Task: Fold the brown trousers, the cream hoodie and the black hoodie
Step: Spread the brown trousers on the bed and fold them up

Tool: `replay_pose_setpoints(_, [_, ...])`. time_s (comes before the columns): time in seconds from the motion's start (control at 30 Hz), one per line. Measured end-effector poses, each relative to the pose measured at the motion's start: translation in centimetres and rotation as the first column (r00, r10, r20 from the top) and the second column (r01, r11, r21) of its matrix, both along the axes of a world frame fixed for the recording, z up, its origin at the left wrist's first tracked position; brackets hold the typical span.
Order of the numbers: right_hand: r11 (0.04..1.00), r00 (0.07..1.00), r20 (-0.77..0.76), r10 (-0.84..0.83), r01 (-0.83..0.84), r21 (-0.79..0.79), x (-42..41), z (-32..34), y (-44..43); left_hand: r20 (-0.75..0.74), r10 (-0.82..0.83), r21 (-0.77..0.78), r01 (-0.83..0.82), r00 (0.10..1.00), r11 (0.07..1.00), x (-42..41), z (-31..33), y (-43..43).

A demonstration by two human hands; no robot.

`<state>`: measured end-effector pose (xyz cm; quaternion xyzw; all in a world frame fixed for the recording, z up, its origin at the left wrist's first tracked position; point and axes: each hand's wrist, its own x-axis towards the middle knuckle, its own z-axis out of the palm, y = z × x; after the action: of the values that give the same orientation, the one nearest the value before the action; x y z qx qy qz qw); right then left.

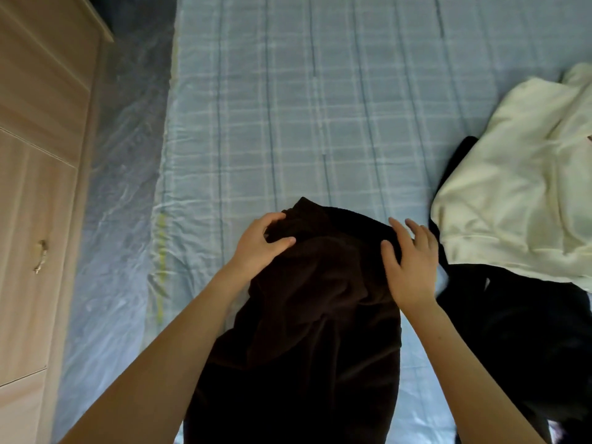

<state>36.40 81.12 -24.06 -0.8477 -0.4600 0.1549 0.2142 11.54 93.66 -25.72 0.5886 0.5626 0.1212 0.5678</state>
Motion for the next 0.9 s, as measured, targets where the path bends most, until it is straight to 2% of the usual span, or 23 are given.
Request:
replay_pose_setpoints(0.03, [0.998, 0.998, -0.031, -0.057, 0.057, -0.008, 0.6, 0.0, -0.1, -0.008, 0.013, 0.013, -0.013, 1.000, 1.000, 0.0, -0.2, 0.1])
replay_pose_setpoints(0.07, [0.993, 0.984, -0.138, -0.116, 0.112, -0.033, 1.2, -0.1, -0.3, -0.020, 0.030, 0.023, -0.029, 0.999, 0.999, -0.1, -0.5, 0.2])
replay_pose_setpoints(0.1, [0.984, 0.931, -0.316, -0.180, 0.168, -0.066, 1.7, -0.1, -0.6, -0.036, 0.040, 0.029, -0.039, 0.999, 0.999, -0.1, -0.7, 0.4])
replay_pose_setpoints(0.17, [0.960, 0.711, -0.649, -0.272, 0.242, -0.138, 2.0, -0.1, -1.3, -0.054, 0.028, 0.019, -0.027, 0.998, 0.999, 0.0, -1.1, 0.9])
replay_pose_setpoints(0.2, [0.955, 0.649, -0.704, -0.289, 0.247, -0.165, 2.2, -0.3, -1.6, -0.047, 0.010, 0.000, -0.010, 0.999, 1.000, 0.3, -1.1, 1.2])
replay_pose_setpoints(0.23, [0.957, 0.642, -0.711, -0.287, 0.229, -0.179, 2.4, -0.5, -1.7, -0.032, -0.005, -0.017, 0.004, 0.999, 1.000, 0.6, -1.1, 1.5])
replay_pose_setpoints(0.33, [0.971, 0.738, -0.631, -0.239, 0.180, -0.157, 3.0, -0.3, -1.0, -0.012, 0.008, 0.043, -0.007, 1.000, 0.999, 1.5, -0.6, 1.8])
replay_pose_setpoints(0.4, [0.981, 0.763, -0.618, -0.190, 0.176, -0.084, 3.1, 0.6, 0.0, 0.016, 0.094, 0.089, -0.095, 0.995, 0.991, 1.2, 0.2, 1.7])
replay_pose_setpoints(0.47, [0.986, 0.778, -0.611, -0.145, 0.163, -0.027, 3.4, 1.9, 1.2, 0.106, 0.214, 0.097, -0.224, 0.971, 0.970, 0.5, 1.6, 1.9])
replay_pose_setpoints(0.57, [0.988, 0.821, -0.559, -0.119, 0.152, 0.012, 4.2, 3.9, 4.4, 0.195, 0.324, 0.114, -0.350, 0.926, 0.930, -0.4, 3.8, 3.5])
replay_pose_setpoints(0.77, [0.966, 0.877, -0.480, -0.033, 0.151, 0.210, 7.7, 6.8, 16.0, 0.313, 0.426, 0.266, -0.509, 0.849, 0.819, 0.8, 6.6, 11.3])
replay_pose_setpoints(0.9, [0.939, 0.935, -0.354, 0.015, 0.108, 0.327, 8.9, 6.5, 25.3, 0.260, 0.437, 0.437, -0.509, 0.861, 0.742, 2.3, 6.1, 18.0])
